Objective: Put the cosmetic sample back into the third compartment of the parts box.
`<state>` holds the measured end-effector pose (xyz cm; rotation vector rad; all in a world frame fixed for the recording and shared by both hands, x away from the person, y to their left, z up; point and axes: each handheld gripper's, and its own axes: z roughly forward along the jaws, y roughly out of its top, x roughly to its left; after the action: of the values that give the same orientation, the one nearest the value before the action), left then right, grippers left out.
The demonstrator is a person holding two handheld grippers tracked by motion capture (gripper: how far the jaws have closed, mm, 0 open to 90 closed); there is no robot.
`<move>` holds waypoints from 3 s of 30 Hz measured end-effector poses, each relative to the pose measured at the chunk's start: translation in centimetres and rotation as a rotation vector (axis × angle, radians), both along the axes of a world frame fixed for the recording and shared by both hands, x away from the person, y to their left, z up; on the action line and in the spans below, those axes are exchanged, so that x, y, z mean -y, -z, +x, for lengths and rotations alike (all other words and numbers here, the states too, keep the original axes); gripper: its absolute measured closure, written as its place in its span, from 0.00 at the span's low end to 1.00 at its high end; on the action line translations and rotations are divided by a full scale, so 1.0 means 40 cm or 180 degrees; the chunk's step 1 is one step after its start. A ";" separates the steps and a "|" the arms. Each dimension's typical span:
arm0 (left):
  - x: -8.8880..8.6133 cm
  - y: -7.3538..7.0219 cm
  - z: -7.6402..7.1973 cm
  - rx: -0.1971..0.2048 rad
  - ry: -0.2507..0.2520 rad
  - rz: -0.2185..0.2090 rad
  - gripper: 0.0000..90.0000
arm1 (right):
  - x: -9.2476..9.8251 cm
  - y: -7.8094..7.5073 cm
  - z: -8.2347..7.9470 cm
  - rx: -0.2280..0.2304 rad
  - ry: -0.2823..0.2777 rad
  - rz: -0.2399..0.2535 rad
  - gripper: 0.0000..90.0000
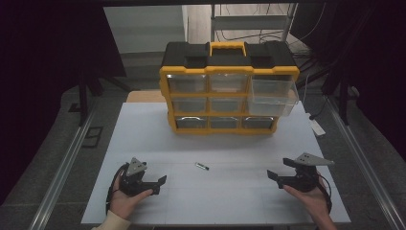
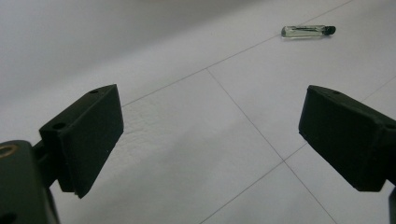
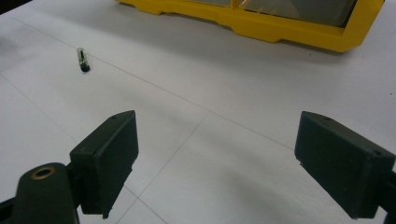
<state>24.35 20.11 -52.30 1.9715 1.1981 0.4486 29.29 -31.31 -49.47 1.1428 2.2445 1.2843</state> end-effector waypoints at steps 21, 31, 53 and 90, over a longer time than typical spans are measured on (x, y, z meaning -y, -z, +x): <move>0.001 0.001 -0.002 0.0016 0.0032 0.0034 0.09 | -0.061 -0.044 0.022 0.0034 -0.0272 -0.0091 0.15; 0.002 0.000 0.001 0.0014 0.0020 0.0050 0.09 | -0.104 -0.061 0.029 0.0039 -0.0395 -0.0148 0.15; 0.000 -0.005 0.000 0.0042 0.0001 0.0052 0.09 | -0.206 -0.099 0.046 0.0179 -0.0626 -0.0152 0.16; 0.006 -0.009 -0.003 0.0040 0.0068 0.0032 0.09 | -0.331 -0.110 0.093 0.0116 -0.0896 -0.0297 0.17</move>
<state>24.24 19.89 -51.95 1.9853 1.1680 0.4563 33.03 -18.05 -45.05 0.7854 2.4754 1.2718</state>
